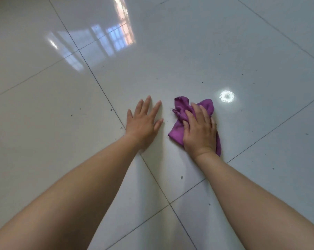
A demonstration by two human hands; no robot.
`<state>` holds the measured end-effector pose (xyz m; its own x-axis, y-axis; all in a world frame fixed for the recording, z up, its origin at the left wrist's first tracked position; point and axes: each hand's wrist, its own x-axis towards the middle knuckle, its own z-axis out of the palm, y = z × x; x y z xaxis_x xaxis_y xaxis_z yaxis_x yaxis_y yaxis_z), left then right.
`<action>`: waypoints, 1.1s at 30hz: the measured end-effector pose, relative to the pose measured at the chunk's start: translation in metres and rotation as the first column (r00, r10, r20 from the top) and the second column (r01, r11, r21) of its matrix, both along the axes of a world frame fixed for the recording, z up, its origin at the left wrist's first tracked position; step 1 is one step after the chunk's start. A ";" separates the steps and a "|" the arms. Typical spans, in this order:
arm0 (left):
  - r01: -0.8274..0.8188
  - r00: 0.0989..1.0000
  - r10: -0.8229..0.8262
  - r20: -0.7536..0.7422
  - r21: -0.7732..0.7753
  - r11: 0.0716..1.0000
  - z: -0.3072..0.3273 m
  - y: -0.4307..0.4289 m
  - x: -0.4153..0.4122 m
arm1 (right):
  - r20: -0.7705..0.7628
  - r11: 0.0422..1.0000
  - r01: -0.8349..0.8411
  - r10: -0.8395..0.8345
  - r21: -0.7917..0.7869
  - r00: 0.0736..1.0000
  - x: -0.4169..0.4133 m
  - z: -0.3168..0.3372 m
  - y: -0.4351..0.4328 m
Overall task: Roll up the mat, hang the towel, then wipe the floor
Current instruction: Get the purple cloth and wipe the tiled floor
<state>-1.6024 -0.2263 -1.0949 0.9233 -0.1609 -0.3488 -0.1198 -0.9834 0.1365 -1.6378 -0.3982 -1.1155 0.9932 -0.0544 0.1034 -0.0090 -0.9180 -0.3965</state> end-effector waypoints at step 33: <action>-0.107 0.976 0.122 0.179 -0.092 0.990 -0.020 -0.011 0.140 | 0.021 0.997 -0.054 0.055 -0.046 0.998 0.227 -0.006 0.006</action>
